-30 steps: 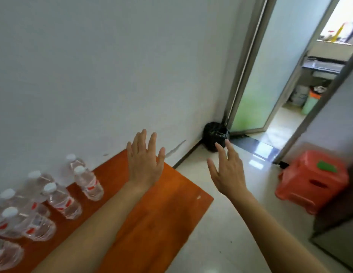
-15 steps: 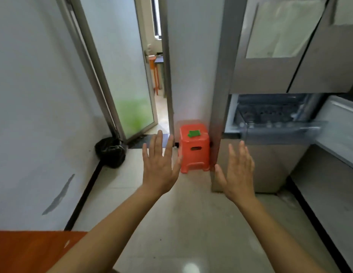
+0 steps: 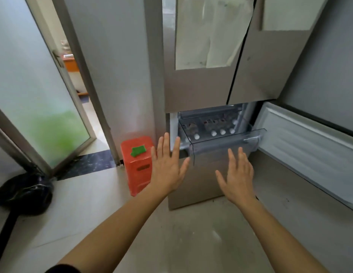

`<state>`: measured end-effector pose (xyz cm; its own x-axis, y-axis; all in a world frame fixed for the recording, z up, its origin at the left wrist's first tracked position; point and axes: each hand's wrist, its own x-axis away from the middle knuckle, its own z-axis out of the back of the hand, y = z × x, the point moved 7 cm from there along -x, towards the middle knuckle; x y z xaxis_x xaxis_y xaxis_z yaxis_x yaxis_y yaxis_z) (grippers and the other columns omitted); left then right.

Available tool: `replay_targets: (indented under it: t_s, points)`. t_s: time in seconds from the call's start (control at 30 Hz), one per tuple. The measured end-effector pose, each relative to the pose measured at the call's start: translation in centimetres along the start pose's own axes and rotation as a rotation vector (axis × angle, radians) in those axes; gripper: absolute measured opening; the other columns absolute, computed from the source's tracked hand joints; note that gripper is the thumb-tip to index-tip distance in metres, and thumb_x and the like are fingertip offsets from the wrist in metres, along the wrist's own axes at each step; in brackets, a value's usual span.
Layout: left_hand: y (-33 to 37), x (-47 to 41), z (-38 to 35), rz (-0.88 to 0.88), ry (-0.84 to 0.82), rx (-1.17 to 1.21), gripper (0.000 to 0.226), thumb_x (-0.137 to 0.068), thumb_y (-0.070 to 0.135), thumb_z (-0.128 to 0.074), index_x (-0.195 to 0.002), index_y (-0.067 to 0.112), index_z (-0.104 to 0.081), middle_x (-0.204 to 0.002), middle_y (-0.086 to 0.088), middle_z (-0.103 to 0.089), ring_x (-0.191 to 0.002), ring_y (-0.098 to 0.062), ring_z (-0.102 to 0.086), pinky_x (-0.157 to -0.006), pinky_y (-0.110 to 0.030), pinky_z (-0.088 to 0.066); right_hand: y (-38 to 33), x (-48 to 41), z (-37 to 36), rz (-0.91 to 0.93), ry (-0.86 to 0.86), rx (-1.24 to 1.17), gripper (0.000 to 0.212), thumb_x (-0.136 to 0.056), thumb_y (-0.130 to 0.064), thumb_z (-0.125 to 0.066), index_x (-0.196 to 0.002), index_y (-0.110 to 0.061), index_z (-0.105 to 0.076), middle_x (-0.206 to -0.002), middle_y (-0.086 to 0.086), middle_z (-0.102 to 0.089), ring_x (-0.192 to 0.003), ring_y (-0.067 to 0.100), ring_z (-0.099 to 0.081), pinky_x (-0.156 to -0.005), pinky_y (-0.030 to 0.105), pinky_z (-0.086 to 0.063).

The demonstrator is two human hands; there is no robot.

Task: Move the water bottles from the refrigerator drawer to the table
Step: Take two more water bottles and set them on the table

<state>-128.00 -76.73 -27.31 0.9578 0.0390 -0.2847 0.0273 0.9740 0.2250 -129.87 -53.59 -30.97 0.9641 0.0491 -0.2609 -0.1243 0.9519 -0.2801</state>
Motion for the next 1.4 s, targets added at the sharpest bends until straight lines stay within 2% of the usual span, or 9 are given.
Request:
replay_targets:
  t_s: [0.1, 0.2, 0.37, 0.5, 0.67, 0.87, 1.1, 1.27, 1.4]
  points:
    - [2.0, -5.4, -2.2, -0.023, -0.053, 0.064, 0.073, -0.099, 0.063, -0.021, -0.157, 0.027, 0.004, -0.164, -0.005, 0.017, -0.15, -0.024, 0.016, -0.122, -0.051, -0.004, 3.1, -3.5, -0.2, -0.108, 0.007, -0.026, 0.083, -0.096, -0.049, -0.052, -0.158, -0.016, -0.007, -0.165, 0.017, 0.003, -0.151, 0.036, -0.004, -0.12, 0.053, -0.014]
    - [4.3, -9.8, -4.6, -0.04, -0.094, 0.099, 0.074, -0.098, 0.063, -0.023, -0.158, 0.026, 0.002, -0.164, -0.006, 0.015, -0.151, -0.026, 0.014, -0.122, -0.052, -0.006, 5.7, -6.5, -0.8, -0.13, 0.001, -0.006, 0.082, -0.096, -0.05, -0.051, -0.158, -0.014, -0.011, -0.165, 0.018, 0.002, -0.151, 0.036, -0.005, -0.119, 0.054, -0.015]
    - [7.3, -15.4, -9.2, -0.051, -0.156, 0.053, 0.076, -0.098, 0.064, -0.022, -0.158, 0.026, 0.005, -0.162, -0.008, 0.022, -0.149, -0.027, 0.02, -0.122, -0.05, 0.002, 10.6, -12.6, -2.5, -0.146, -0.024, -0.012, 0.082, -0.096, -0.052, -0.048, -0.158, -0.016, -0.008, -0.165, 0.017, 0.005, -0.151, 0.035, -0.002, -0.12, 0.053, -0.011]
    - [8.4, -19.2, -13.1, 0.019, -0.222, 0.039, 0.077, -0.097, 0.066, -0.023, -0.157, 0.027, 0.008, -0.161, -0.008, 0.026, -0.148, -0.028, 0.023, -0.121, -0.054, 0.003, 13.6, -18.5, -4.6, -0.072, -0.084, -0.024, 0.081, -0.097, -0.056, -0.043, -0.158, -0.019, -0.006, -0.165, 0.016, 0.007, -0.152, 0.035, 0.002, -0.121, 0.052, -0.005]
    - [9.9, -23.4, -17.5, 0.23, -0.354, 0.007, 0.081, -0.095, 0.069, -0.022, -0.156, 0.03, 0.012, -0.16, -0.011, 0.028, -0.148, -0.032, 0.022, -0.119, -0.059, 0.002, 17.2, -25.8, -6.8, 0.048, -0.255, -0.032, 0.076, -0.099, -0.058, -0.038, -0.158, -0.019, -0.01, -0.165, 0.014, 0.005, -0.152, 0.031, 0.007, -0.121, 0.051, -0.003]
    - [10.6, -26.9, -21.2, 0.408, -0.464, -0.031, 0.081, -0.094, 0.071, -0.023, -0.156, 0.032, 0.01, -0.162, -0.014, 0.02, -0.149, -0.035, 0.017, -0.118, -0.061, -0.001, 19.7, -33.1, -10.0, 0.16, -0.416, -0.026, 0.07, -0.097, -0.057, -0.043, -0.153, -0.02, -0.025, -0.16, 0.013, -0.023, -0.148, 0.032, -0.016, -0.119, 0.049, -0.021]
    - [8.6, -29.4, -24.6, 0.462, -0.614, -0.047, 0.082, -0.093, 0.071, -0.026, -0.157, 0.03, 0.006, -0.162, -0.019, 0.017, -0.149, -0.04, 0.01, -0.118, -0.062, -0.005, 18.1, -37.0, -14.7, 0.17, -0.653, -0.105, 0.063, -0.095, -0.05, -0.053, -0.147, -0.019, -0.037, -0.144, 0.013, -0.046, -0.129, 0.032, -0.045, -0.101, 0.042, -0.045]
    - [5.9, -30.7, -27.8, 0.427, -0.779, -0.018, 0.086, -0.093, 0.071, -0.03, -0.156, 0.03, 0.013, -0.161, -0.016, 0.021, -0.149, -0.042, 0.004, -0.117, -0.057, -0.014, 17.4, -38.9, -18.0, 0.026, -0.804, -0.203, 0.058, -0.095, -0.046, -0.055, -0.146, -0.02, -0.041, -0.147, 0.01, -0.047, -0.128, 0.032, -0.049, -0.1, 0.037, -0.044]
    - [4.5, -32.0, -30.0, 0.428, -0.875, 0.039, 0.084, -0.096, 0.066, -0.032, -0.157, 0.026, 0.01, -0.162, -0.018, 0.016, -0.149, -0.043, 0.007, -0.119, -0.055, -0.009, 17.2, -40.2, -20.9, -0.01, -0.893, -0.209, 0.056, -0.096, -0.045, -0.055, -0.144, -0.018, -0.044, -0.147, 0.008, -0.047, -0.127, 0.03, -0.05, -0.096, 0.034, -0.043]
